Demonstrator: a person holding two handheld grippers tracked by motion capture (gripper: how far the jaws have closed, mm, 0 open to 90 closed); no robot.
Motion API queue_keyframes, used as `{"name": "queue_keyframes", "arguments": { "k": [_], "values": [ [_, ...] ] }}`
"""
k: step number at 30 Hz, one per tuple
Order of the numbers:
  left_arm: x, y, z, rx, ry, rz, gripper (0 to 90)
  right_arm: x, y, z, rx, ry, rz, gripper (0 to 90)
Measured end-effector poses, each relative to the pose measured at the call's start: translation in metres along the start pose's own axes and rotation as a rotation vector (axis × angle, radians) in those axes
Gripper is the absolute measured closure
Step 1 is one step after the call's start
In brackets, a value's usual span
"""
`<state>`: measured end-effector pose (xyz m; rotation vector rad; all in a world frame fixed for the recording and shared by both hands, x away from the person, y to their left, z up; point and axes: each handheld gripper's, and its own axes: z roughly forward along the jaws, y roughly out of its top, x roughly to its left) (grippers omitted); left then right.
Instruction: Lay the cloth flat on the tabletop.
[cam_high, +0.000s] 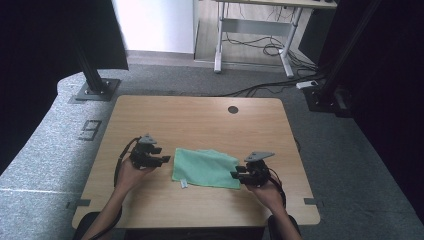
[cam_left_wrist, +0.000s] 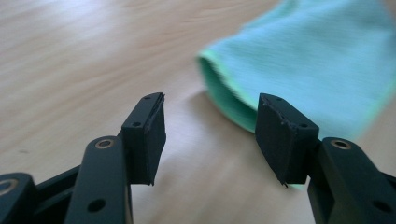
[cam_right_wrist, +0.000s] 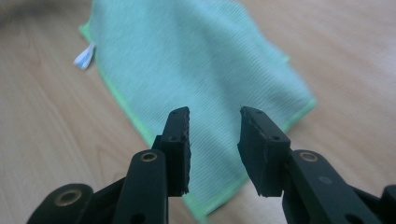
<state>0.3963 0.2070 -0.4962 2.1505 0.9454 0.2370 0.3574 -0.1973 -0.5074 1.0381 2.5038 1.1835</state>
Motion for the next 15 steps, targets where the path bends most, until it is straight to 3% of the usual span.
{"name": "queue_keyframes", "arguments": {
  "k": [7,11,15],
  "values": [
    [-0.028,-0.023,0.010,0.028,-0.094,0.045,42.1,0.009,-0.019,0.004,0.044,0.011,-0.020,62.5],
    [-0.032,-0.031,0.023,0.081,-0.077,0.056,43.7,0.011,-0.025,0.007,0.070,0.004,-0.040,62.5],
    [-0.035,-0.034,0.029,0.100,-0.078,0.079,48.5,0.014,-0.030,0.013,0.113,-0.023,-0.084,65.2]
  ]
}}
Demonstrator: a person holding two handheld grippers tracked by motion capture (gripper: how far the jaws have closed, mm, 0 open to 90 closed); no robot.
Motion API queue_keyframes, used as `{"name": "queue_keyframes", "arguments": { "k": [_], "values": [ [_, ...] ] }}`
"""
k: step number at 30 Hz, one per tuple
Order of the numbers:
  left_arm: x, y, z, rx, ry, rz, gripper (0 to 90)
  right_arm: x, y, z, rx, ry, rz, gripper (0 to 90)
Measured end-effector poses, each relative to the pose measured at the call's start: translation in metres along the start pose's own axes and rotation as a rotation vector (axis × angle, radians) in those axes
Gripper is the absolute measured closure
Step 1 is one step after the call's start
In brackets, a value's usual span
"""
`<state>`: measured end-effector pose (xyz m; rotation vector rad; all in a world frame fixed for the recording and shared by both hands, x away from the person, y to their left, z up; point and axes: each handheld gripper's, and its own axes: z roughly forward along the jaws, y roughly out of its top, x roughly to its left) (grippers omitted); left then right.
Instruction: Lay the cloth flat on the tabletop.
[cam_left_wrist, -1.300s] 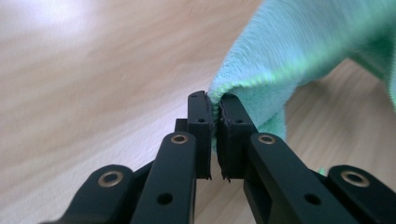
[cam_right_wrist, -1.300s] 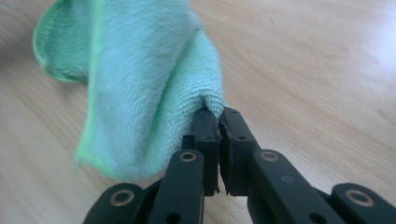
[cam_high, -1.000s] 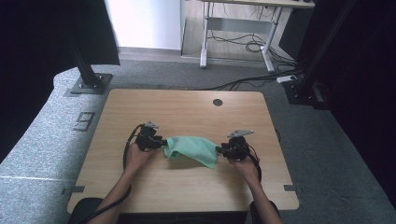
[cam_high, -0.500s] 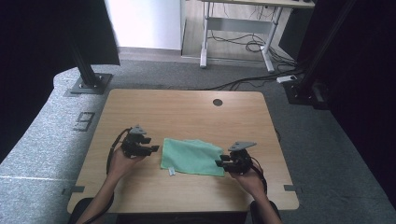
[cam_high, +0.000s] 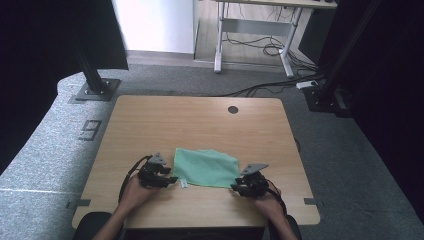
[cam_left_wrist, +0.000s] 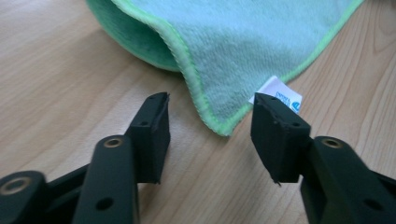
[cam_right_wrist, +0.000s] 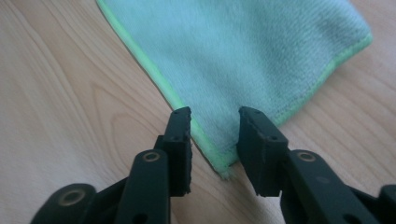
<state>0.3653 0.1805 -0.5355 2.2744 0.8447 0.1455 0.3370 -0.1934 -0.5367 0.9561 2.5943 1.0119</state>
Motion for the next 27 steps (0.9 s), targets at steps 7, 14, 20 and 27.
{"name": "queue_keyframes", "arguments": {
  "k": [7,14,20,27],
  "values": [
    [-0.003,0.000,0.004,-0.002,-0.070,-0.004,84.2,0.002,0.000,0.001,0.006,-0.042,0.003,86.4],
    [-0.003,0.006,-0.010,-0.051,-0.104,-0.017,88.9,0.003,0.005,-0.008,-0.012,-0.028,0.004,87.6],
    [0.002,0.028,-0.034,-0.142,-0.104,-0.009,88.9,-0.007,0.026,-0.038,-0.093,-0.063,-0.005,87.7],
    [0.011,0.066,-0.055,-0.220,-0.071,0.007,89.0,-0.031,0.057,-0.059,-0.169,-0.100,0.018,87.7]
  ]
}}
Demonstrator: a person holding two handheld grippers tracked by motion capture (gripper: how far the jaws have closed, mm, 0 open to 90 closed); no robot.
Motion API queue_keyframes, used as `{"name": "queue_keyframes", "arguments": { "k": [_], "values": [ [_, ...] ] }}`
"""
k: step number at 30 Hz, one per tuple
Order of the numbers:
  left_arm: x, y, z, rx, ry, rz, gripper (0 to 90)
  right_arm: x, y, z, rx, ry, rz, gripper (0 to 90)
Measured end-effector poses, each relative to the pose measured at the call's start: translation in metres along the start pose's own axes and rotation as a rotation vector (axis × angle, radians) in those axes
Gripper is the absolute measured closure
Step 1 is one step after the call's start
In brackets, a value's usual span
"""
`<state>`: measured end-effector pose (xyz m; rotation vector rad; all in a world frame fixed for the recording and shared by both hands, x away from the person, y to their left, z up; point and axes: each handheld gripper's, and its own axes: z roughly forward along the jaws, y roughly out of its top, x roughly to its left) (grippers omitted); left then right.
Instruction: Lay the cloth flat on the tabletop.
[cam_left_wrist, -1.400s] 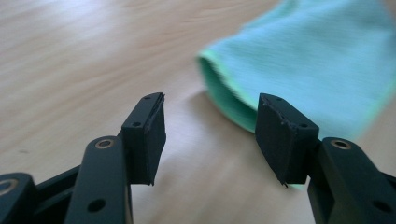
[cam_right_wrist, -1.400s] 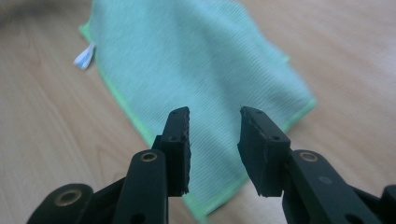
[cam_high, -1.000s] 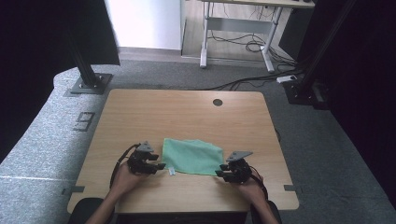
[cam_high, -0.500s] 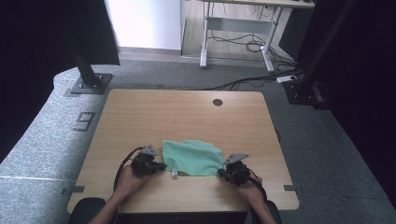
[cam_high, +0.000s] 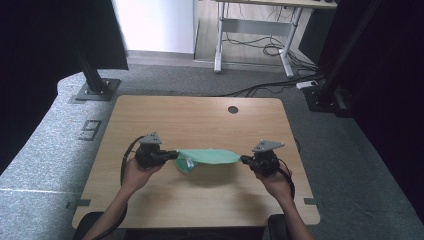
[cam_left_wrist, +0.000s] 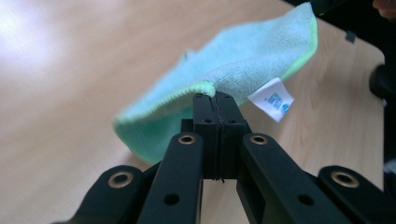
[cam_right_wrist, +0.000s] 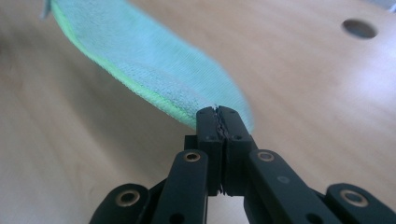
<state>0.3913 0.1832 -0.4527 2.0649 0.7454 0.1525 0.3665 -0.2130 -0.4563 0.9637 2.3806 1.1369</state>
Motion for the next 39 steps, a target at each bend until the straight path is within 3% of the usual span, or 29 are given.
{"name": "queue_keyframes", "arguments": {
  "k": [6,8,9,11,13,15,21,24,27,28,35,39],
  "values": [
    [0.034,0.041,0.007,-0.024,0.077,-0.025,88.9,-0.027,0.039,0.009,-0.029,-0.041,0.009,87.6],
    [0.049,0.055,0.014,-0.023,0.144,-0.039,88.0,-0.038,0.057,0.017,-0.048,-0.070,0.029,86.4],
    [0.057,0.061,0.019,-0.019,0.197,-0.064,82.7,-0.045,0.064,0.022,-0.061,-0.091,0.047,83.7],
    [0.064,0.064,0.023,-0.002,0.259,-0.091,57.2,-0.058,0.074,0.031,-0.069,-0.128,0.093,66.7],
    [0.065,0.060,0.024,-0.004,0.276,-0.099,46.2,-0.062,0.077,0.035,-0.071,-0.152,0.104,60.6],
    [0.062,0.053,0.024,0.010,0.270,-0.090,37.7,-0.061,0.073,0.034,-0.074,-0.138,0.102,59.5],
    [0.048,0.024,0.033,0.040,0.188,-0.081,36.9,-0.052,0.046,0.040,-0.023,-0.052,0.112,66.8],
    [0.038,0.014,0.039,0.055,0.138,-0.066,36.9,-0.044,0.031,0.051,0.011,0.000,0.114,70.7],
    [0.032,0.009,0.043,0.059,0.116,-0.057,36.9,-0.039,0.025,0.060,0.026,0.033,0.120,72.0],
    [0.025,0.003,0.049,0.077,0.089,-0.040,36.7,-0.033,0.020,0.071,0.039,0.066,0.122,72.4],
    [0.014,-0.013,0.065,0.105,0.039,-0.009,31.6,-0.019,0.016,0.102,0.068,0.115,0.110,68.7],
    [0.013,-0.021,0.073,0.118,0.030,0.001,30.7,-0.015,0.013,0.117,0.086,0.109,0.097,64.3]
  ]
}}
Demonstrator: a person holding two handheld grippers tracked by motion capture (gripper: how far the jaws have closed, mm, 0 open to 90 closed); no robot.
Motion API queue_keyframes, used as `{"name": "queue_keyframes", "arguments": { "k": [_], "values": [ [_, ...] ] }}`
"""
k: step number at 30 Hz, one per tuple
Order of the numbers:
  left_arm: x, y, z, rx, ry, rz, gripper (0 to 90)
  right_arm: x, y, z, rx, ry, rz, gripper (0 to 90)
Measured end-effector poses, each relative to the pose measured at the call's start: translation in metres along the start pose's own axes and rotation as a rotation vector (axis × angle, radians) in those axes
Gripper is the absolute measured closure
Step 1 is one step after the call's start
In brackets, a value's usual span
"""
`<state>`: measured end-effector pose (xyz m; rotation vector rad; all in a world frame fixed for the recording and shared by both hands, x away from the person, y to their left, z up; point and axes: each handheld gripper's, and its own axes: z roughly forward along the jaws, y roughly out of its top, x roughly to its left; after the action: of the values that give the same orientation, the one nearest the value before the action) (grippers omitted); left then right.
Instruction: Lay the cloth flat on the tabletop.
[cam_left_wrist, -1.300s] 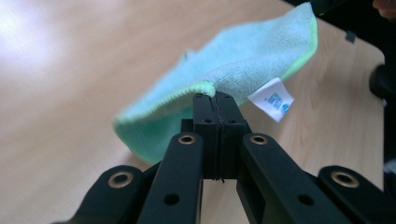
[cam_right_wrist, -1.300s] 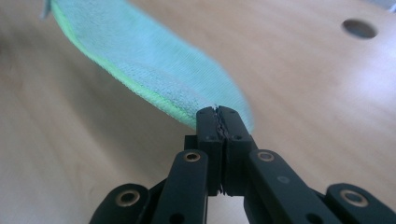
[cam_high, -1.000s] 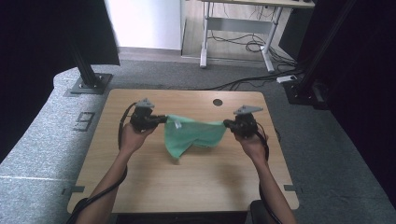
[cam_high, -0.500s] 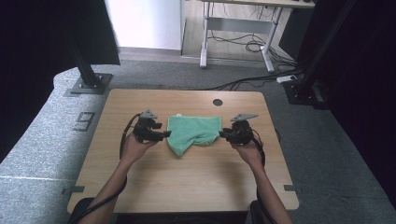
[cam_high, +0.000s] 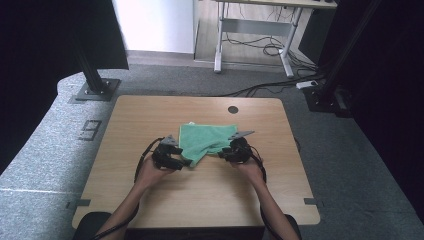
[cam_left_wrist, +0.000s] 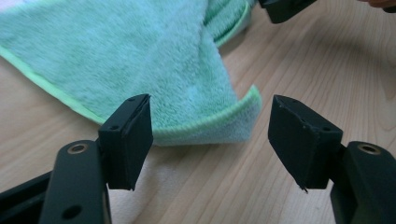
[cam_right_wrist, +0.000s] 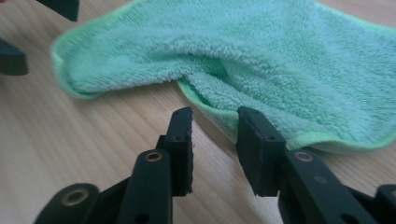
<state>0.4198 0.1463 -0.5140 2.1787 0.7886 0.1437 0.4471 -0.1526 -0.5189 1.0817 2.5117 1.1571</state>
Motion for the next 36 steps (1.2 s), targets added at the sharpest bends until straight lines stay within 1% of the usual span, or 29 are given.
{"name": "queue_keyframes", "arguments": {
  "k": [3,5,6,7,8,9,10,11,12,13,14,15,16,18,19,20,21,22,23,24,26,27,28,30,31,32,33,34,36],
  "values": [
    [-0.001,-0.004,0.008,0.013,-0.003,0.008,32.6,-0.001,-0.002,0.011,0.015,-0.024,-0.007,63.5],
    [-0.002,-0.006,0.013,0.032,0.003,0.023,39.3,-0.002,-0.003,0.018,0.029,-0.036,-0.007,69.3],
    [-0.002,-0.007,0.015,0.041,0.003,0.030,46.2,-0.003,-0.005,0.022,0.038,-0.046,-0.004,73.6],
    [-0.002,-0.007,0.015,0.041,0.003,0.030,52.1,-0.003,-0.005,0.022,0.038,-0.046,-0.004,73.6],
    [-0.001,-0.010,0.020,0.067,-0.006,0.040,62.0,-0.004,-0.006,0.025,0.033,-0.058,0.011,82.9],
    [-0.001,-0.010,0.020,0.067,-0.006,0.040,69.7,-0.004,-0.006,0.025,0.033,-0.058,0.011,82.9],
    [0.000,-0.012,0.022,0.068,-0.013,0.037,77.9,-0.005,-0.006,0.024,0.032,-0.058,0.026,87.1],
    [0.000,-0.013,0.021,0.063,-0.007,0.037,83.2,-0.005,-0.005,0.022,0.033,-0.064,0.024,87.4],
    [0.001,-0.013,0.019,0.055,0.001,0.033,86.9,-0.005,-0.005,0.020,0.031,-0.071,0.013,87.5],
    [0.001,-0.013,0.019,0.055,0.001,0.033,89.1,-0.005,-0.005,0.020,0.031,-0.071,0.013,87.5],
    [0.005,-0.012,0.011,0.016,0.018,0.006,89.7,-0.004,-0.003,0.010,0.003,-0.069,0.010,87.5],
    [0.005,-0.012,0.011,0.016,0.018,0.006,89.7,-0.004,-0.002,0.005,-0.006,-0.068,0.005,87.4],
    [0.010,-0.009,0.002,-0.016,0.029,-0.014,89.8,-0.003,-0.001,-0.001,-0.018,-0.072,0.002,87.4],
    [0.014,-0.007,-0.007,-0.041,0.032,-0.029,89.8,-0.003,0.001,-0.012,-0.033,-0.076,-0.004,87.3],
    [0.014,-0.007,-0.007,-0.041,0.032,-0.029,89.7,-0.003,0.001,-0.020,-0.041,-0.080,-0.008,87.2],
    [0.013,-0.004,-0.013,-0.065,0.026,-0.023,87.7,-0.003,0.001,-0.025,-0.046,-0.080,-0.004,87.2],
    [0.012,-0.002,-0.013,-0.074,0.004,-0.017,80.3,-0.003,0.001,-0.030,-0.045,-0.075,-0.005,87.1],
    [0.009,0.001,-0.012,-0.078,-0.025,-0.006,69.3,-0.003,0.001,-0.032,-0.044,-0.072,-0.007,87.1],
    [0.004,0.003,-0.010,-0.080,-0.036,0.017,64.3,-0.003,0.001,-0.034,-0.040,-0.070,-0.009,87.1],
    [-0.003,0.005,-0.007,-0.081,-0.035,0.042,60.2,-0.002,0.000,-0.035,-0.031,-0.071,-0.013,87.1],
    [-0.014,0.011,0.001,-0.076,-0.034,0.075,51.7,-0.001,-0.001,-0.035,-0.028,-0.068,-0.019,87.0],
    [-0.014,0.011,0.001,-0.076,-0.034,0.075,48.9,-0.001,-0.001,-0.035,-0.028,-0.068,-0.019,87.0],
    [-0.022,0.015,0.007,-0.068,-0.035,0.105,45.9,0.000,-0.004,-0.033,-0.026,-0.058,-0.015,87.0],
    [-0.027,0.020,0.018,-0.028,-0.043,0.123,42.8,0.000,-0.006,-0.032,-0.023,-0.053,-0.012,87.0],
    [-0.029,0.021,0.023,-0.005,-0.054,0.127,42.8,0.000,-0.007,-0.031,-0.023,-0.051,-0.010,87.0],
    [-0.030,0.020,0.028,0.019,-0.055,0.134,43.8,0.000,-0.007,-0.031,-0.022,-0.046,-0.001,87.0],
    [-0.031,0.019,0.032,0.042,-0.044,0.141,47.8,-0.001,-0.008,-0.031,-0.023,-0.044,0.002,87.0],
    [-0.030,0.017,0.036,0.061,-0.041,0.144,56.4,-0.001,-0.009,-0.031,-0.024,-0.041,0.003,87.0],
    [-0.027,0.014,0.040,0.084,-0.069,0.136,75.7,-0.002,-0.011,-0.031,-0.020,-0.041,0.008,87.2]
  ]
}}
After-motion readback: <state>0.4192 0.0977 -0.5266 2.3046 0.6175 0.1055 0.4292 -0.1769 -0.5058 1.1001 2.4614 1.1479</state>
